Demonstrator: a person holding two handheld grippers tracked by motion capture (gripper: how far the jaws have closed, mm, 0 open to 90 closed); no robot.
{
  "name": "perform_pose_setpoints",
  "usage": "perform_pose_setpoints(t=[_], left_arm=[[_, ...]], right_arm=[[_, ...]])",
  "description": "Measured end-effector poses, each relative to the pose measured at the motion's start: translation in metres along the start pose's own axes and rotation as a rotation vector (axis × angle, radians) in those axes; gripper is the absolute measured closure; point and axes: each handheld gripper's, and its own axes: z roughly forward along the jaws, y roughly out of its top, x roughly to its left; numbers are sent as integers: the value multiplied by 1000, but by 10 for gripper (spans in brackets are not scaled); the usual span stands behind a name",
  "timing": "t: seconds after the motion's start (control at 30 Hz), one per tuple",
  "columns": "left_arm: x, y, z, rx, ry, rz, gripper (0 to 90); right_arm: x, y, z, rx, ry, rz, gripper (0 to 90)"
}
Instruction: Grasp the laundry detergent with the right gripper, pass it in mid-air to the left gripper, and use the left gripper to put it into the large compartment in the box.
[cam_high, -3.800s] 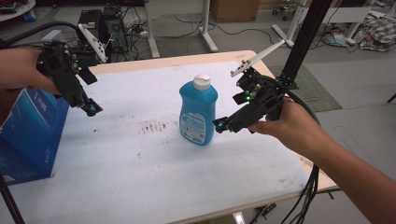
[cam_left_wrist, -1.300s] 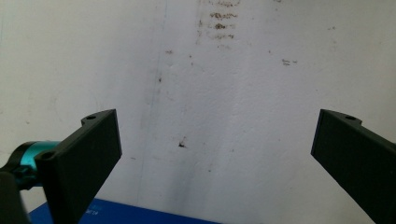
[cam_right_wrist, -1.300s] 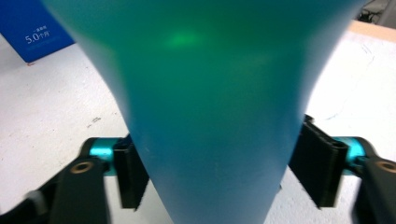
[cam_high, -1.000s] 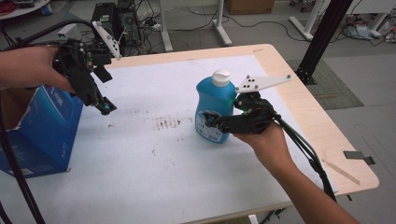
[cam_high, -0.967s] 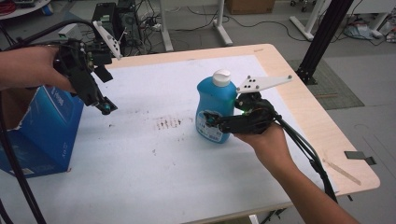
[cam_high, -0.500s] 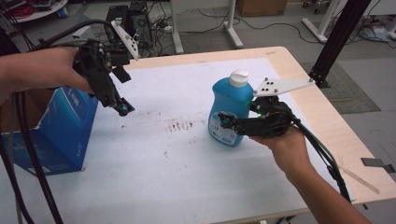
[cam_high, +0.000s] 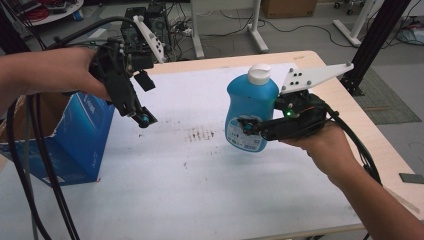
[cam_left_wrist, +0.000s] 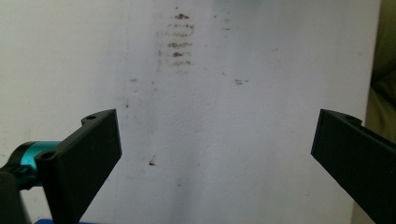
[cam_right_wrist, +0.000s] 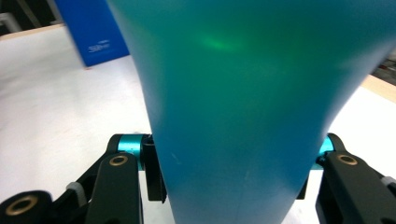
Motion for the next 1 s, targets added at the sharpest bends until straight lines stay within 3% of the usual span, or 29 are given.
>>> perform_pose_setpoints(t=[0.23,0.57,1.0], left_arm=[[-17,20,-9,-6,-38,52,17],[-27,36,-17,4,-71,73,17],[-32,42,-21,-3,-72,92,17]], right_arm=[[3,11,1,4,113,-45,460],[7,32,12,59,228,-110,460],[16,53,40,95,312,-177,461]])
